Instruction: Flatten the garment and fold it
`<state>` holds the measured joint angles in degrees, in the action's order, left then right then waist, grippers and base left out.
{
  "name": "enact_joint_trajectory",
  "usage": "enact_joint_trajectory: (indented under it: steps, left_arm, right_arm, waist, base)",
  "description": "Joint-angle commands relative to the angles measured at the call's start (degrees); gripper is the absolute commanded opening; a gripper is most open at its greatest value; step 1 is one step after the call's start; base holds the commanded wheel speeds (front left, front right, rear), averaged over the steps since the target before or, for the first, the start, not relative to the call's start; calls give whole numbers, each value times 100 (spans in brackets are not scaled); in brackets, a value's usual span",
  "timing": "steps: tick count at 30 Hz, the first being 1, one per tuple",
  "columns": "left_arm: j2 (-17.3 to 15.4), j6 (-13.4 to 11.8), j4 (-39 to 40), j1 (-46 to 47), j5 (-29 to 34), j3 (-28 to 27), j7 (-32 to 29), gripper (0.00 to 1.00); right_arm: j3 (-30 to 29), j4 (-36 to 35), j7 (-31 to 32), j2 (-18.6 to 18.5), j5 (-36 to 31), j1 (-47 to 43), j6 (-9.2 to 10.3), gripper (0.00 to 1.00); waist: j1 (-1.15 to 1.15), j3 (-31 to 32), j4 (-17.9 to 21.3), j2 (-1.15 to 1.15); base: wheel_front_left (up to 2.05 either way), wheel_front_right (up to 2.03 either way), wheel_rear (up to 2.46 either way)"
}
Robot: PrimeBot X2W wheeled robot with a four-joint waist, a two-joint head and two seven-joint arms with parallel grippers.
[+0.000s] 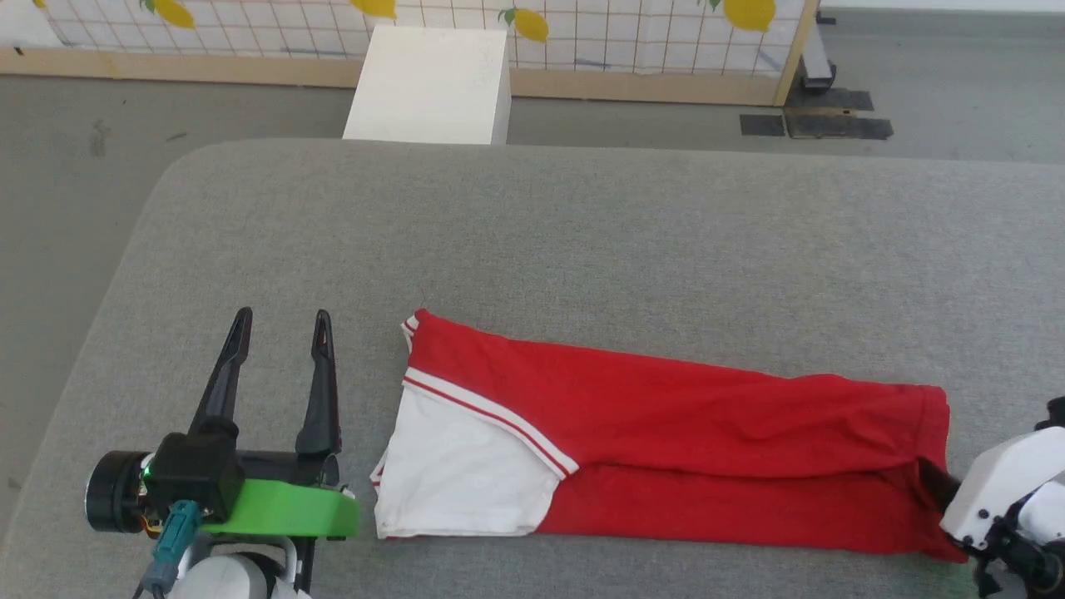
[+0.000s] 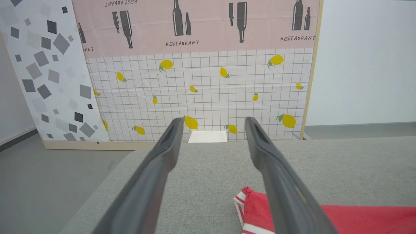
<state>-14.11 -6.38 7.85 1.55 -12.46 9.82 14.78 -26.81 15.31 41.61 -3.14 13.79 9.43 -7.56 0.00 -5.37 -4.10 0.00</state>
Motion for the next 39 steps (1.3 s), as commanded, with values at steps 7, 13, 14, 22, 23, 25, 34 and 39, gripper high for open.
enact_joint_trajectory:
  steps: [7, 13, 14, 22, 23, 25, 34, 39]
  left_arm:
    - [359, 434, -102, -90, 292, -362, 21, 100]
    - [567, 690, -164, -66, 455, -599, 21, 100]
    - [596, 723, -179, -63, 471, -631, 21, 100]
    - [793, 969, -334, -66, 610, -847, 21, 100]
    - [807, 987, -349, -81, 620, -867, 21, 100]
    - [835, 1024, -373, -111, 636, -911, 21, 100]
    - [926, 1175, -405, -181, 686, -1022, 21, 100]
    - [961, 1227, -432, -184, 707, -1041, 21, 100]
  right_arm:
    - [369, 609, 92, 24, 294, 51, 8, 100]
    - [901, 783, 133, 25, 425, -36, 8, 100]
    - [974, 792, 135, 25, 457, -59, 8, 65]
    - [1044, 717, -163, 25, 355, -93, 8, 0]
    - [1006, 682, -217, 24, 316, -87, 8, 0]
    - [926, 594, -320, -20, 232, -78, 8, 0]
    - [408, 258, -531, -723, -130, -132, 8, 0]
    - [35, 360, -631, -1072, -402, -115, 8, 0]
  waist:
    - [0, -229, -105, 0]
    - [0, -360, -123, 0]
    - [0, -370, -122, 0]
    - [0, -232, -82, 0]
    - [0, -201, -72, 0]
    - [0, -137, -47, 0]
    - [0, 10, 30, 0]
    - [0, 42, 45, 0]
  base:
    - [0, 0, 0]
    - [0, 0, 0]
    - [0, 0, 0]
    - [0, 0, 0]
    - [0, 0, 0]
    - [0, 0, 0]
    - [0, 0, 0]
    - [0, 0, 0]
